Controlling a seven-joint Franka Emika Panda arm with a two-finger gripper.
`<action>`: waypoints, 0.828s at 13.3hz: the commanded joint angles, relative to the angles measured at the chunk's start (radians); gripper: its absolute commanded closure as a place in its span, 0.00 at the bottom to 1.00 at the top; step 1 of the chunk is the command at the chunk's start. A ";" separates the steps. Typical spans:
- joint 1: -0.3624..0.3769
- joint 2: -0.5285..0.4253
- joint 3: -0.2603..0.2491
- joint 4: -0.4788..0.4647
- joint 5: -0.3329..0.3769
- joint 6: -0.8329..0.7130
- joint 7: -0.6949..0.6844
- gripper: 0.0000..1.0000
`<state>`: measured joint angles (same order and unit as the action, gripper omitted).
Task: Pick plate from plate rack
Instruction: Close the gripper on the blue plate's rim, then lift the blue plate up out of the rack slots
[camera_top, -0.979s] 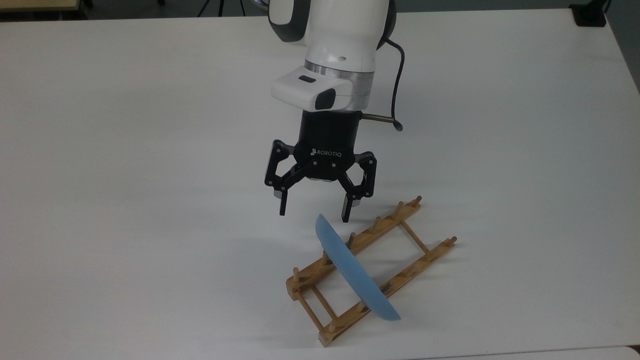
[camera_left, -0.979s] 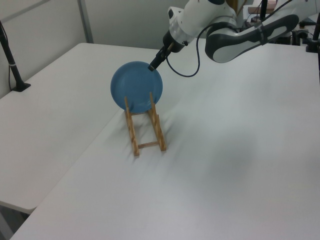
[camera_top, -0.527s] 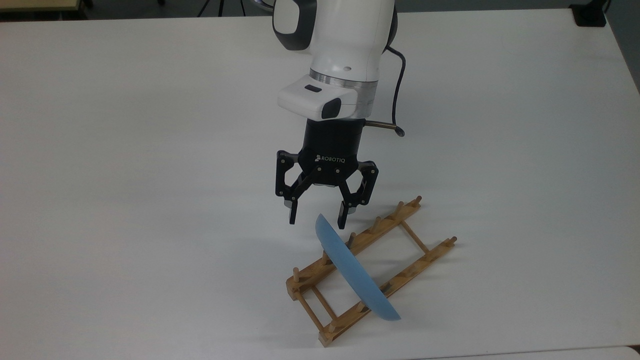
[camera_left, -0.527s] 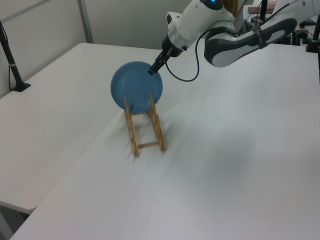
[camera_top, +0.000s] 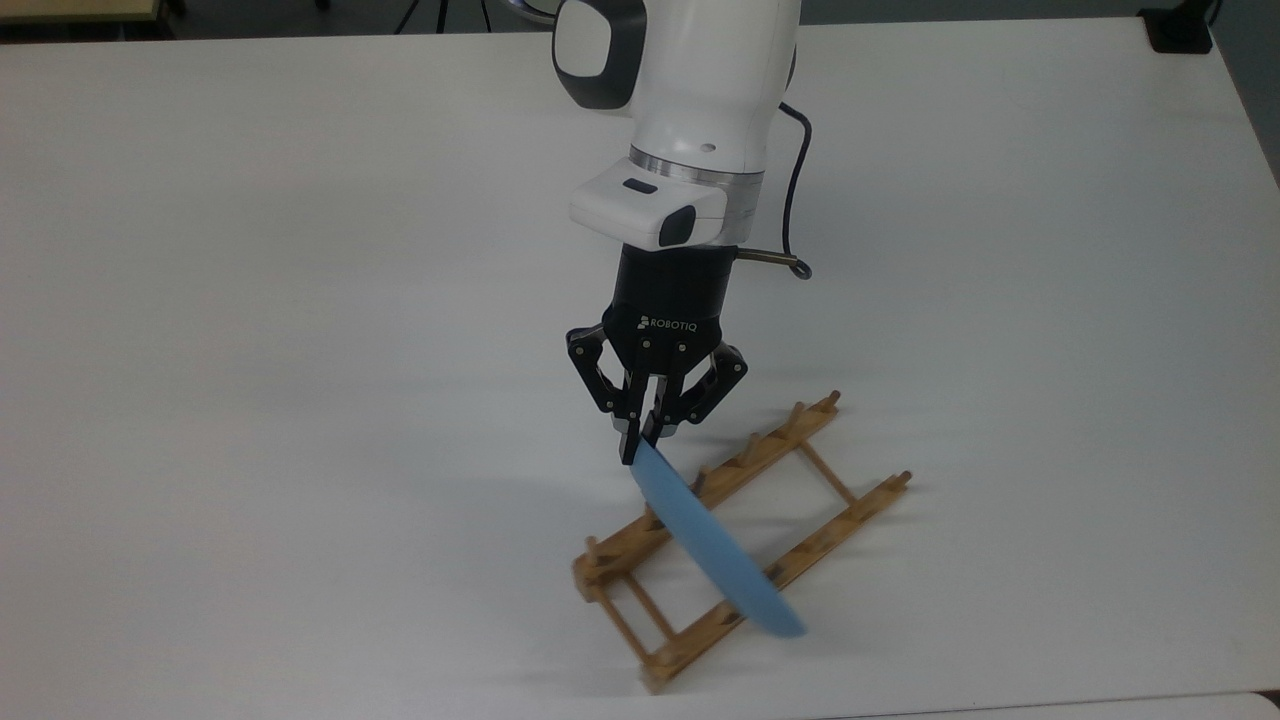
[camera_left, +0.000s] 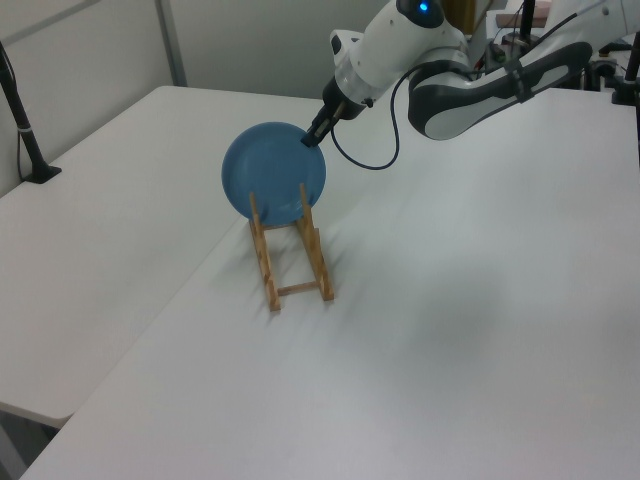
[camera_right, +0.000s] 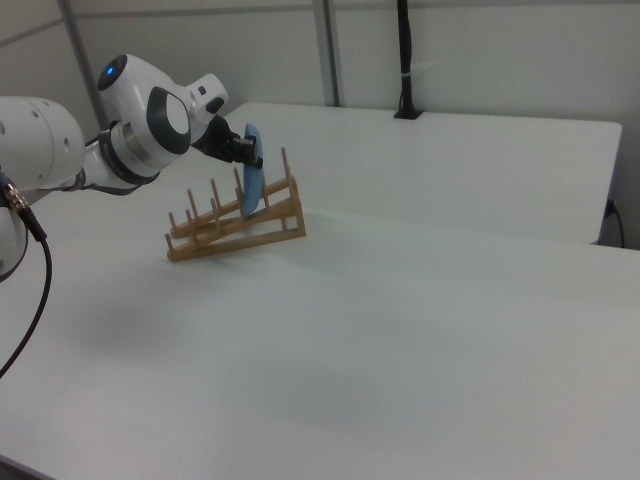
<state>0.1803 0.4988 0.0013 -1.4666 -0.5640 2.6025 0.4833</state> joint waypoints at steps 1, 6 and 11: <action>0.008 0.003 -0.007 0.017 -0.027 0.019 0.027 1.00; -0.002 -0.075 -0.004 0.009 -0.007 0.013 0.029 1.00; -0.042 -0.241 0.016 -0.057 0.163 -0.239 -0.017 1.00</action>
<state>0.1654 0.3871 0.0019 -1.4389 -0.5009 2.5251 0.4966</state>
